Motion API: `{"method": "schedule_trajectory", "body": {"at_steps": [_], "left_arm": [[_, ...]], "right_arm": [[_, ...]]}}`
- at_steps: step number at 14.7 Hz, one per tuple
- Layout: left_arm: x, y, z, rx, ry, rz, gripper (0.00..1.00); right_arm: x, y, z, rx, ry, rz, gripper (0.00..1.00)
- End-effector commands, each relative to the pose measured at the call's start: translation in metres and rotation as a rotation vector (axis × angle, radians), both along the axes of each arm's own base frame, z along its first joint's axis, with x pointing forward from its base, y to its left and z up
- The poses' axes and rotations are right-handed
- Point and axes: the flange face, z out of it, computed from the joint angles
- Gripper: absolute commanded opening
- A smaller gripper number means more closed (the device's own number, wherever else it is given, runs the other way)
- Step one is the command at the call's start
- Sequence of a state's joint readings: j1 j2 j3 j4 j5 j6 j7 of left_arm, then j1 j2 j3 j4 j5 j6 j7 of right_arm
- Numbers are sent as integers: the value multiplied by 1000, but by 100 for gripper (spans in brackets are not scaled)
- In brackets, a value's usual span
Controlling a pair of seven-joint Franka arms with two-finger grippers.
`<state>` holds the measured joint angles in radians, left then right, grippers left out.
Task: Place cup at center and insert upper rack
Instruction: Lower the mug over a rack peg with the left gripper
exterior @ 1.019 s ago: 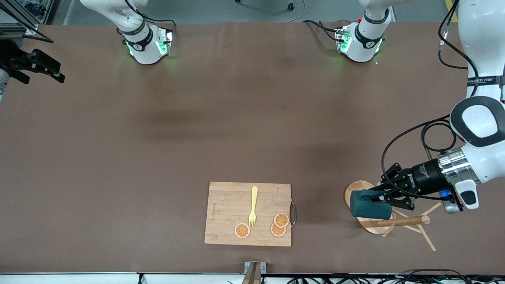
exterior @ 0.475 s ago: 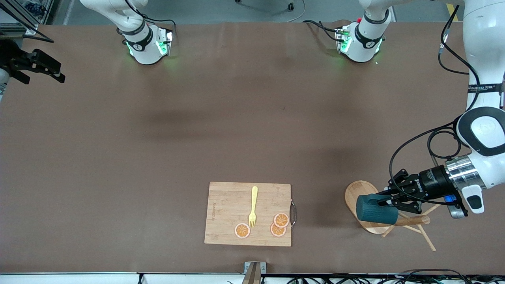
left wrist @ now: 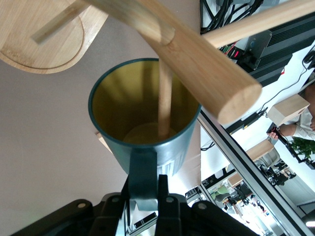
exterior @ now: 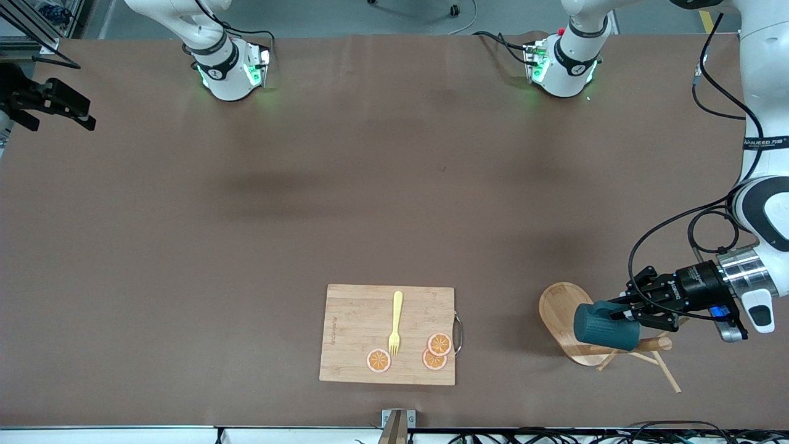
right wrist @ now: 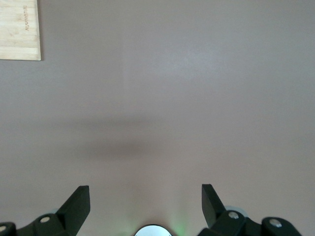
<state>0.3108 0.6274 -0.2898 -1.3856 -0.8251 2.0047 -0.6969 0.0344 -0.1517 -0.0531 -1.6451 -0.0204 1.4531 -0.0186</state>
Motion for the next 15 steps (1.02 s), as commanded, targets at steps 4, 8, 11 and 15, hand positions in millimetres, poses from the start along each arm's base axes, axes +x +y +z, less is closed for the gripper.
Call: {"method": "schedule_trajectory", "body": {"at_steps": [4,8,11,15], "left_arm": [[1,13,-11,-52,-27,-3,2],[1,18,-14,-82,-23,16,4],[-1,18,-14,-121,-25,-5,7],[-3,27,-17,-140,-32,-20,9]], "right_arm": [[-8,-19,0,-10,-5,3,100],[-9,-26,1,1,-10,14,100],[-9,-22,-4,6,2,21,100],[-10,-23,-7,36,2,15,100]]}}
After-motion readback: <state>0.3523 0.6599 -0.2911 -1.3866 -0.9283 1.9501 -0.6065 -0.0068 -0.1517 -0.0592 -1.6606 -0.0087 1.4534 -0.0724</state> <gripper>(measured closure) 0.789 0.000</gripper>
